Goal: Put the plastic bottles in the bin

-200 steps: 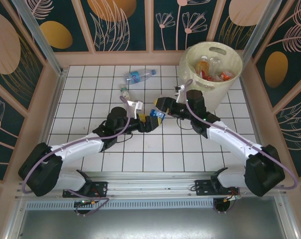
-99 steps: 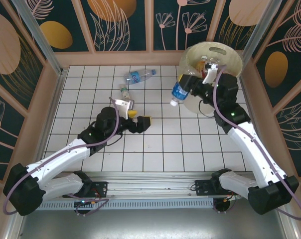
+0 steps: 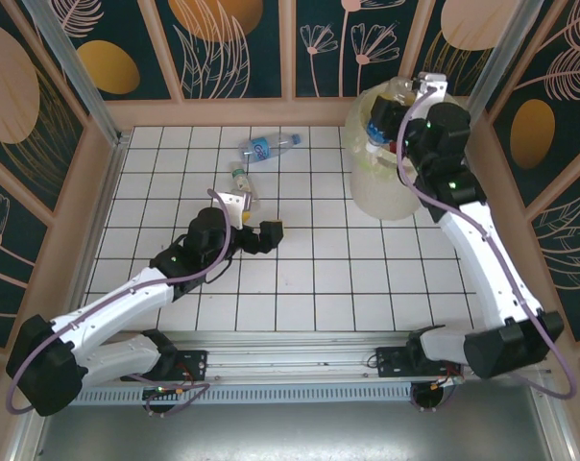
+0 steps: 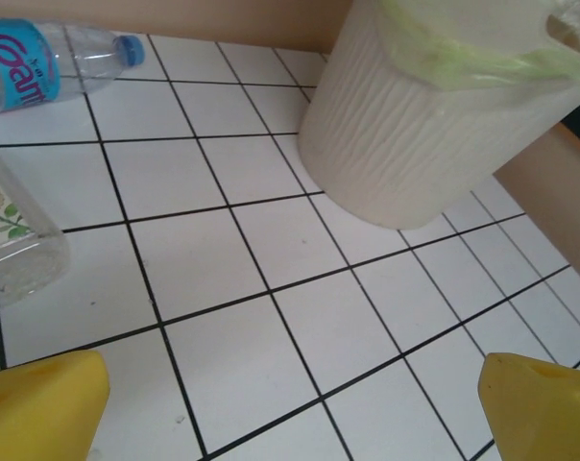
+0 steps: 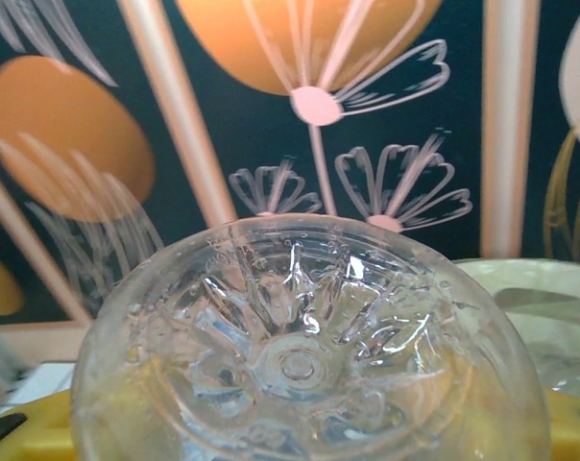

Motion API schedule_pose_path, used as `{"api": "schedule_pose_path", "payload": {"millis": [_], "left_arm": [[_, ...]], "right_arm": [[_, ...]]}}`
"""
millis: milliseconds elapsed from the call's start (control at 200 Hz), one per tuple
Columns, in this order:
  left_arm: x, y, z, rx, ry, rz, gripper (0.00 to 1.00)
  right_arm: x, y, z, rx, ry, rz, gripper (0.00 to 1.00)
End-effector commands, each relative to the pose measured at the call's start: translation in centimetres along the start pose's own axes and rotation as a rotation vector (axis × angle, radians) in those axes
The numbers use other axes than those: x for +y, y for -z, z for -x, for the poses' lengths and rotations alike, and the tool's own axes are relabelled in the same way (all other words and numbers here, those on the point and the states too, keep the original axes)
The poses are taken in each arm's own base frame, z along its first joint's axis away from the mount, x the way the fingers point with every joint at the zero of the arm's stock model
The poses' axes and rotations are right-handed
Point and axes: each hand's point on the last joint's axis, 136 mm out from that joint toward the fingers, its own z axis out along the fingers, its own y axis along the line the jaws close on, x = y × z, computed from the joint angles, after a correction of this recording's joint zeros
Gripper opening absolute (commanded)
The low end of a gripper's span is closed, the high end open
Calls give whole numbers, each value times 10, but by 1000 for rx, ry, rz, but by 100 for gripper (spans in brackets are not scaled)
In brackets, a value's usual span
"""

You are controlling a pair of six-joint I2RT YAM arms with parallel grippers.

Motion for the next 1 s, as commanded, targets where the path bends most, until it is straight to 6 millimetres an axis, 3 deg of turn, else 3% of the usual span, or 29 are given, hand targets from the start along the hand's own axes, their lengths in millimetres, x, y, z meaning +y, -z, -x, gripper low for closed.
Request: {"api": "schedule_pose_path", "payload": {"millis": [0, 260, 565, 786, 996], "left_arm": [[7, -2, 4, -3, -24, 44, 99], [9, -5, 1, 7, -16, 59, 99], [21, -13, 0, 42, 17, 142, 99], [30, -12, 3, 31, 33, 196, 98], [46, -11, 3, 33, 38, 292, 99]], "right_arm": [[-26, -16, 31, -89, 40, -87, 56], [-58, -65, 12, 16, 11, -111, 57], [-80, -121, -51, 320, -133, -93, 61], [-81, -133, -84, 417, -246, -52, 62], [-88, -132, -109, 485, -306, -81, 67]]}}
